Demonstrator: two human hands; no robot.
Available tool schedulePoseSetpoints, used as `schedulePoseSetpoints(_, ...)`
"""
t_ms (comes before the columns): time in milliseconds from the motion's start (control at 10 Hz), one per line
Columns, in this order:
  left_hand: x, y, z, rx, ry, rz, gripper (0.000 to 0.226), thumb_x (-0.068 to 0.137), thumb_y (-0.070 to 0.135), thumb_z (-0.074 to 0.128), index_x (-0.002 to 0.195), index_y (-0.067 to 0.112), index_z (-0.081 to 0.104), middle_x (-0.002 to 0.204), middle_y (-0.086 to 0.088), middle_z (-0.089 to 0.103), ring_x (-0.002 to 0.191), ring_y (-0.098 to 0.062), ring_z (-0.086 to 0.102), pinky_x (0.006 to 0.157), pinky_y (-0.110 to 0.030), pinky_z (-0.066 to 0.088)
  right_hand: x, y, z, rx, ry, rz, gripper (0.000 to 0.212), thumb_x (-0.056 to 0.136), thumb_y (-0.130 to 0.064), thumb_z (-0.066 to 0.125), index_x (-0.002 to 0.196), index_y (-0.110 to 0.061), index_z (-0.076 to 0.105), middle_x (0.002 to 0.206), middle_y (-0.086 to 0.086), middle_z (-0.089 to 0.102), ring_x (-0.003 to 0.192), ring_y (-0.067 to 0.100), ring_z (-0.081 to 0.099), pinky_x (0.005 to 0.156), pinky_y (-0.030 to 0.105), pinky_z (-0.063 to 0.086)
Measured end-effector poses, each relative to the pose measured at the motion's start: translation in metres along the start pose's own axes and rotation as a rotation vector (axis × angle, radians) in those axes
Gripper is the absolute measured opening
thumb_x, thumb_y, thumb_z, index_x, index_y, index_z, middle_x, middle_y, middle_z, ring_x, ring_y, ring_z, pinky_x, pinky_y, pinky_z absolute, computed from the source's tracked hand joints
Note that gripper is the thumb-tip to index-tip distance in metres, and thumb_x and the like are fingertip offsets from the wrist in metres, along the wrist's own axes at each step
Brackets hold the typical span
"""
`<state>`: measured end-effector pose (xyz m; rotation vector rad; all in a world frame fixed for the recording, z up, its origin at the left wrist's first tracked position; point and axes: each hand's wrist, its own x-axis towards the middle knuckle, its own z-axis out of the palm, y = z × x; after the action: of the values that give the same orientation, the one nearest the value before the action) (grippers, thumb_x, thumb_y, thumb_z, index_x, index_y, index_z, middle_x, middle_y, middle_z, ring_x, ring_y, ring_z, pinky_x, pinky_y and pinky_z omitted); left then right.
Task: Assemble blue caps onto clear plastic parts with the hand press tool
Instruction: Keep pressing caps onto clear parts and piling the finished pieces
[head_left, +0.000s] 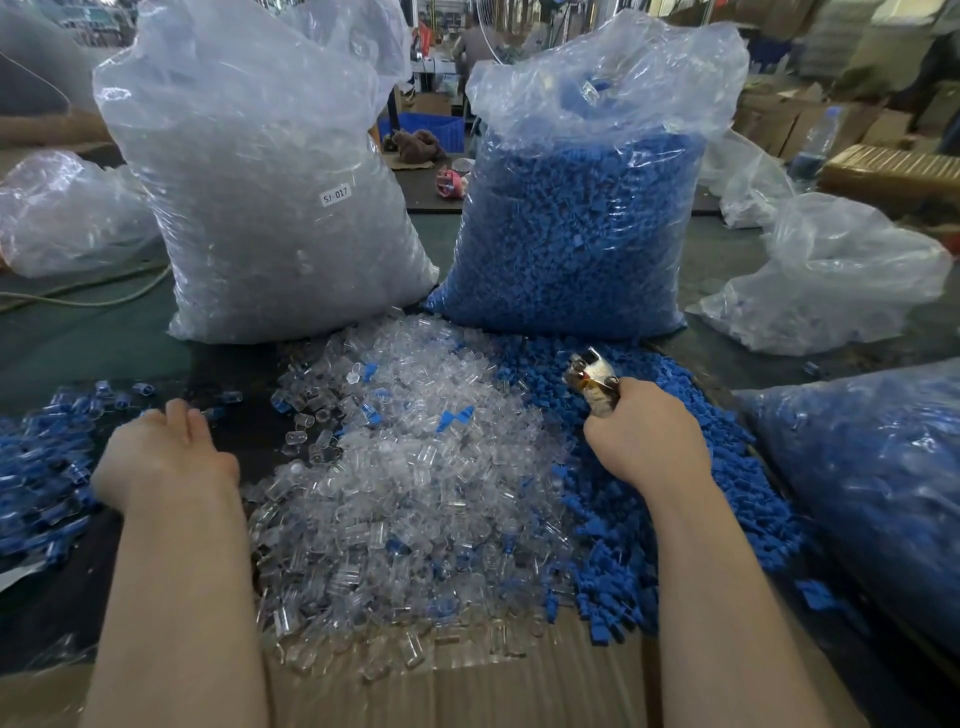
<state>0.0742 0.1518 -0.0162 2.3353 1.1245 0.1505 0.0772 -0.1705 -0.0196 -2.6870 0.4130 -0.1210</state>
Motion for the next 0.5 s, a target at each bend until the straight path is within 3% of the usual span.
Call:
schedulePoseSetpoints(100,0.006,0.008,-0.006,-0.648,0.032,-0.202,0.062,0.100,0.027,0.042,0.155,0.009,0.018,0.156,-0.005,0.029,0.133,-0.008,0.041,0.096,-0.022,0.047,-0.001,-0.001,0.000,-0.023,-0.003,0.015,0.013,0.089,-0.028,0.054,0.094,-0.016,0.053,0.079,0.004,0.057,0.066,0.022,0.052,0.053,0.030,0.035)
schedulePoseSetpoints(200,-0.002,0.015,-0.006,-1.198,0.008,-0.219,0.038,0.095,0.012,0.054,0.133,0.015,0.055,0.099,0.004,0.063,0.083,-0.004,0.059,0.070,-0.018,0.050,-0.002,-0.003,0.001,-0.067,-0.024,0.004,0.012,0.090,-0.028,0.055,0.092,-0.017,0.051,0.077,0.001,0.053,0.065,0.019,0.049,0.051,0.030,0.032)
schedulePoseSetpoints(300,0.000,0.014,0.006,-0.608,-0.165,0.058,0.033,0.089,0.030,0.066,0.120,0.019,0.064,0.115,-0.010,0.065,0.106,-0.028,0.061,0.099,-0.043,0.047,-0.004,-0.005,0.002,-0.093,-0.050,0.009,0.014,0.089,-0.029,0.057,0.091,-0.018,0.050,0.078,0.001,0.052,0.068,0.021,0.051,0.054,0.030,0.034)
schedulePoseSetpoints(400,-0.008,0.017,0.007,0.107,-0.197,0.168,0.043,0.088,0.048,0.059,0.117,0.018,0.061,0.122,-0.016,0.060,0.111,-0.039,0.055,0.103,-0.048,0.034,-0.005,-0.006,0.002,-0.103,-0.055,0.015,0.014,0.088,-0.028,0.058,0.084,-0.019,0.049,0.076,0.000,0.052,0.064,0.019,0.048,0.052,0.029,0.032)
schedulePoseSetpoints(500,-0.012,0.020,0.010,0.370,-0.185,0.229,0.030,0.091,0.042,0.055,0.099,0.013,0.057,0.110,-0.012,0.058,0.098,-0.032,0.050,0.098,-0.047,0.027,-0.005,-0.008,0.002,-0.119,-0.071,0.011,0.016,0.087,-0.026,0.058,0.079,-0.019,0.046,0.076,0.000,0.052,0.064,0.019,0.048,0.052,0.029,0.032)
